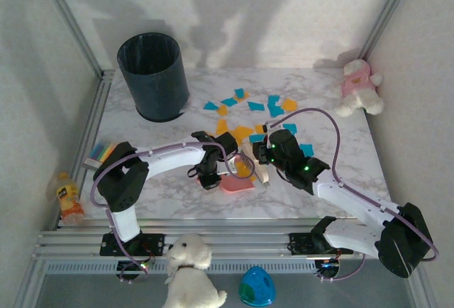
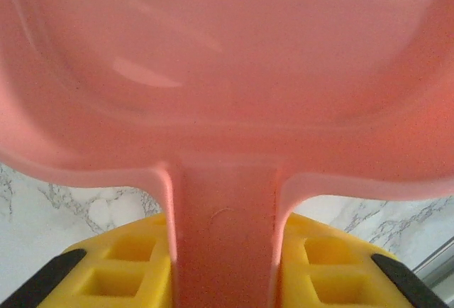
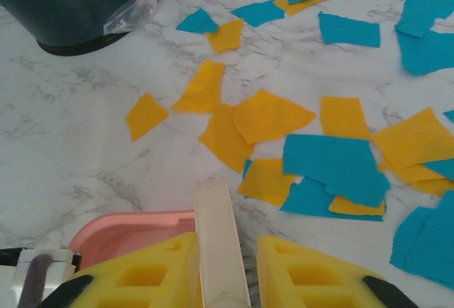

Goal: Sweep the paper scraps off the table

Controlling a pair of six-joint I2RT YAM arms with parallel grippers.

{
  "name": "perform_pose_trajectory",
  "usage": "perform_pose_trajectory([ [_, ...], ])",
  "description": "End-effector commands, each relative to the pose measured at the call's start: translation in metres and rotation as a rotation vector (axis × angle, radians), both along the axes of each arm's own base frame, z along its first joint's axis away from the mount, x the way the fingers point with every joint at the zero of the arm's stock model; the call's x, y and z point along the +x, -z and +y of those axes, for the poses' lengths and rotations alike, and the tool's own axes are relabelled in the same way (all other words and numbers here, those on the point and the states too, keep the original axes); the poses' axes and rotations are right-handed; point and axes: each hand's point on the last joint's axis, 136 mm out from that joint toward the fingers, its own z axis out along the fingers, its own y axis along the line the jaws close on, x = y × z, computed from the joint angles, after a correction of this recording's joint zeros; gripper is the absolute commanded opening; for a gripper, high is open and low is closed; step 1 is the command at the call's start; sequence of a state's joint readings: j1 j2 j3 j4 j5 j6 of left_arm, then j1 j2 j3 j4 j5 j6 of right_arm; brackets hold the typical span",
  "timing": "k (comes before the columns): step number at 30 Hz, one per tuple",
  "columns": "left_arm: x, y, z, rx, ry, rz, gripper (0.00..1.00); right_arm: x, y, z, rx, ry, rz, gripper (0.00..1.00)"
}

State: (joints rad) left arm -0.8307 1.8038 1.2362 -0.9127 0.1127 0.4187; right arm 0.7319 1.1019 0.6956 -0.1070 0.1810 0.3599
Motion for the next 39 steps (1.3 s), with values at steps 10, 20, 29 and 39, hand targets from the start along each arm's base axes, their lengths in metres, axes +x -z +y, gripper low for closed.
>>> perform_pose_trajectory([
  [10,0.004,0.002,0.005,0.022,-0.049,-0.018,0.00,-0.007,-0.033,0.004,0.090,-0.014,-0.042,0.00],
  [20,0.014,0.000,0.017,0.020,-0.116,-0.050,0.00,0.002,-0.055,-0.018,0.016,0.069,-0.129,0.00],
  [29,0.019,-0.001,0.019,0.016,-0.155,-0.063,0.00,0.035,-0.077,-0.037,-0.094,0.132,-0.205,0.00],
  [39,0.018,-0.002,0.022,0.025,-0.163,-0.061,0.00,0.077,-0.072,-0.037,-0.227,0.137,-0.218,0.00],
])
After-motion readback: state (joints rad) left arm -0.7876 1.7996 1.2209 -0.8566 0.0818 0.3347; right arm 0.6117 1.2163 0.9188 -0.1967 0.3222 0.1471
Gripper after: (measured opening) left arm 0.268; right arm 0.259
